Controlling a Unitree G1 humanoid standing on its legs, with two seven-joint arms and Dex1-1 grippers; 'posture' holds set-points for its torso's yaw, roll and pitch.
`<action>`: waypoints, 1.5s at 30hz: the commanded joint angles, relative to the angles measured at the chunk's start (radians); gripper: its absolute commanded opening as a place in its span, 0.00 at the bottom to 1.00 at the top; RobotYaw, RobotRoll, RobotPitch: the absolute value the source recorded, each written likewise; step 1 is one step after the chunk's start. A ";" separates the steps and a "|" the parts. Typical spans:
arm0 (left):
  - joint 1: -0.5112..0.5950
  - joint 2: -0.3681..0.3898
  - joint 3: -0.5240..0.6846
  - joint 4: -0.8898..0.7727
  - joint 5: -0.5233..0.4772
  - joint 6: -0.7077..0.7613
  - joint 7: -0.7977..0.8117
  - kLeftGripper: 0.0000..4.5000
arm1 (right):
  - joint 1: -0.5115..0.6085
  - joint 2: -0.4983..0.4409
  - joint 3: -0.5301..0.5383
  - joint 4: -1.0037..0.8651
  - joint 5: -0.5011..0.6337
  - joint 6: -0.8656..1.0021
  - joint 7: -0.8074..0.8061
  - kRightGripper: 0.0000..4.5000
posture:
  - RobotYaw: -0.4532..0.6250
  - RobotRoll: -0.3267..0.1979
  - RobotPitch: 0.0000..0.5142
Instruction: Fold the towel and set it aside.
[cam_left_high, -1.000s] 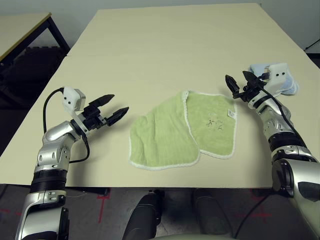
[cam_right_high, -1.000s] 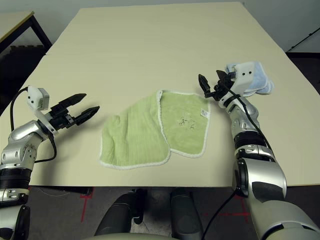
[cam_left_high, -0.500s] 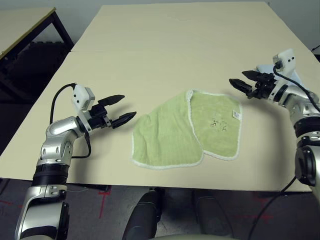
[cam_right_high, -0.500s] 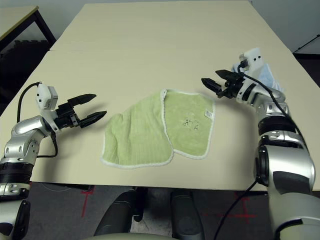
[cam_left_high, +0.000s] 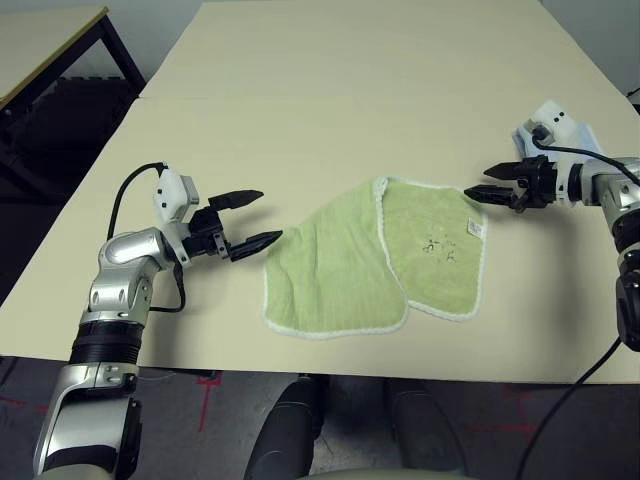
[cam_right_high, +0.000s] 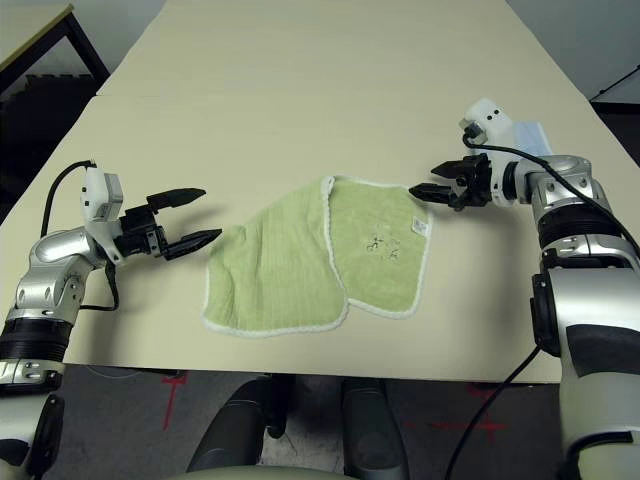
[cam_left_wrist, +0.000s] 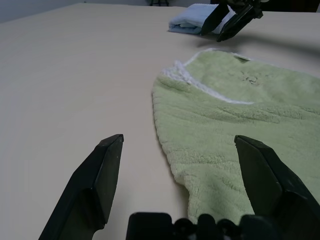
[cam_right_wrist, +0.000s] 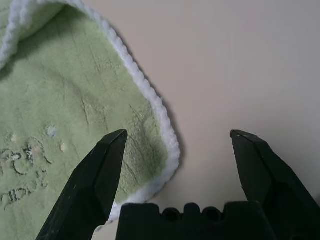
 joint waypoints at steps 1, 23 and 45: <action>0.007 -0.009 -0.004 -0.047 -0.012 0.016 0.006 1.00 | -0.013 0.014 0.028 0.033 -0.042 -0.014 -0.029 1.00 | 0.34 0.62 0.34; 0.042 -0.007 -0.003 -0.120 -0.021 0.060 0.025 1.00 | -0.004 0.067 0.073 0.056 -0.132 -0.062 -0.052 0.18 | 0.35 0.62 0.34; 0.051 0.003 -0.004 -0.105 -0.018 0.070 0.020 1.00 | -0.044 0.085 -0.185 -0.026 0.140 -0.077 0.010 0.01 | 0.32 0.62 0.32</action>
